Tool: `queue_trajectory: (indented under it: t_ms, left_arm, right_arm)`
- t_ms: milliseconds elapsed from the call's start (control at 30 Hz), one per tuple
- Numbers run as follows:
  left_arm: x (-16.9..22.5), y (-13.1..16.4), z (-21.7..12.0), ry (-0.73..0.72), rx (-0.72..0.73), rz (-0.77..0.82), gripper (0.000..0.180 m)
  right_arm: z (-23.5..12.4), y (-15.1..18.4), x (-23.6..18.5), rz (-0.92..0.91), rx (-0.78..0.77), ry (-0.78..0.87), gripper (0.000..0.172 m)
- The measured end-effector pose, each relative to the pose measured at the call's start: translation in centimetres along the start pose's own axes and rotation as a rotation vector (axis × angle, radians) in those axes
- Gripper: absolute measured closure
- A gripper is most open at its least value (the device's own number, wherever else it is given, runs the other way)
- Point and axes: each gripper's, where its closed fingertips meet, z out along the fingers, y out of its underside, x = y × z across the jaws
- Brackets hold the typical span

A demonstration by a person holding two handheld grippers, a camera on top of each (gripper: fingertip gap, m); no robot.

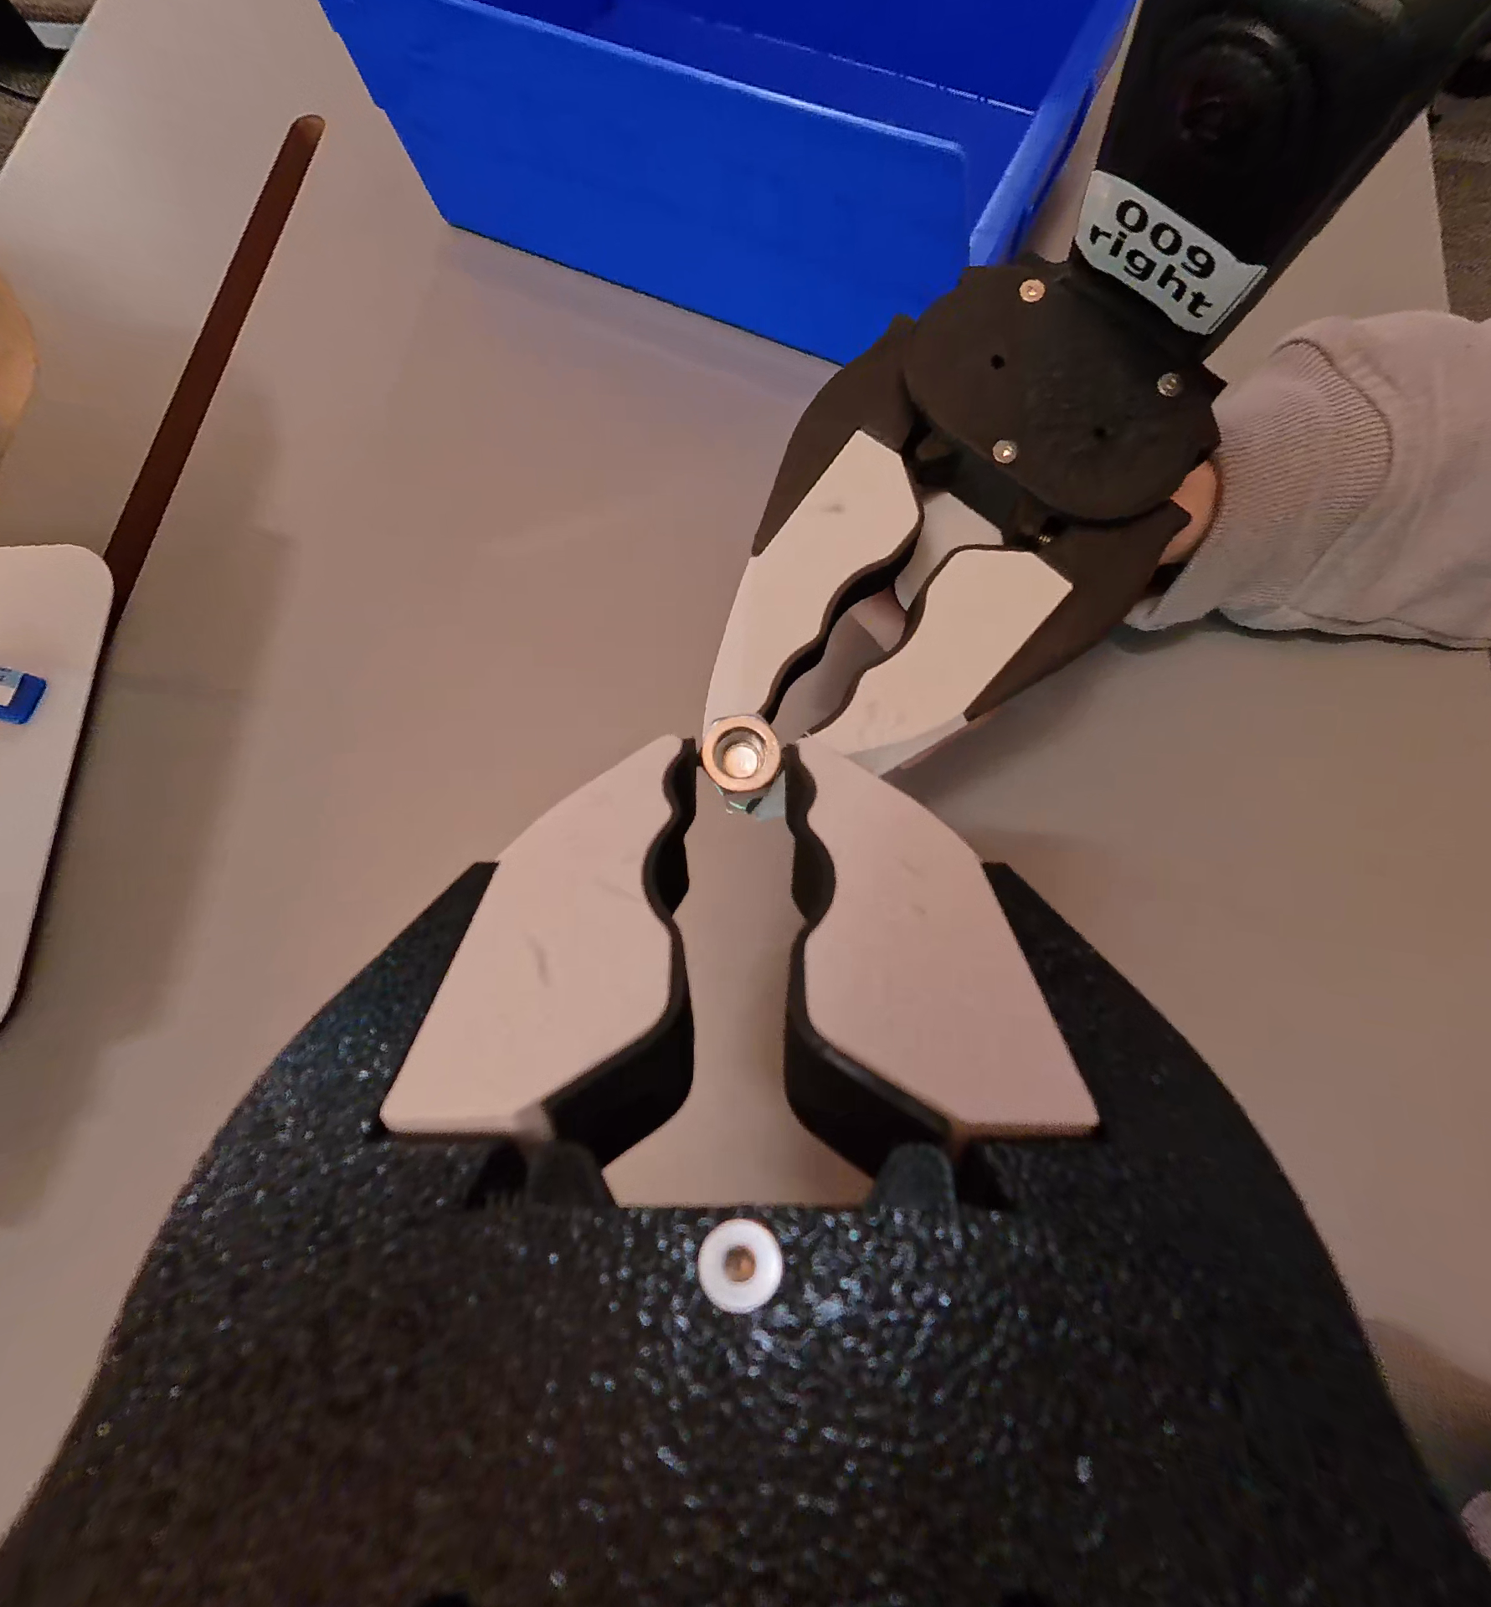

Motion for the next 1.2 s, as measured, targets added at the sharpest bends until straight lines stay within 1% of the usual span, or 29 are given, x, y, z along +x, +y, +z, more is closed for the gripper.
queue_trajectory:
  t_ms: [300, 533, 667, 767, 967, 1067, 1133, 1200]
  left_arm:
    - [0.8, 0.7, -0.7, 0.064, 0.002, 0.054, 0.162]
    - [1.0, 0.8, -0.8, 0.057, -0.012, 0.106, 0.162]
    - [0.8, 1.0, -0.6, 0.062, -0.01, 0.089, 0.162]
    - [0.6, 0.9, -0.6, 0.053, -0.004, 0.077, 0.157]
    - [0.5, 0.8, -0.6, 0.041, 0.003, 0.079, 0.155]
    - [0.7, 0.6, -0.5, 0.053, 0.018, 0.076, 0.156]
    - [0.8, 0.5, -0.5, 0.066, 0.031, 0.083, 0.162]
    - [0.9, 0.5, -0.5, 0.065, 0.03, 0.086, 0.163]
  right_arm:
    - [0.2, -0.1, -1.2, -0.051, 0.017, -0.057, 0.163]
    - [0.3, -0.1, -1.5, -0.04, 0.021, -0.083, 0.163]
    - [0.3, 0.1, -1.4, -0.018, 0.014, -0.087, 0.163]
    - [0.3, 0.0, -1.4, 0.002, 0.022, -0.094, 0.163]
    - [0.2, 0.0, -1.3, 0.018, 0.022, -0.096, 0.163]
    - [0.2, 0.0, -1.3, 0.027, 0.025, -0.098, 0.163]
    - [0.2, 0.0, -1.3, 0.031, 0.027, -0.098, 0.163]
    - [0.2, 0.0, -1.3, 0.041, 0.027, -0.106, 0.163]
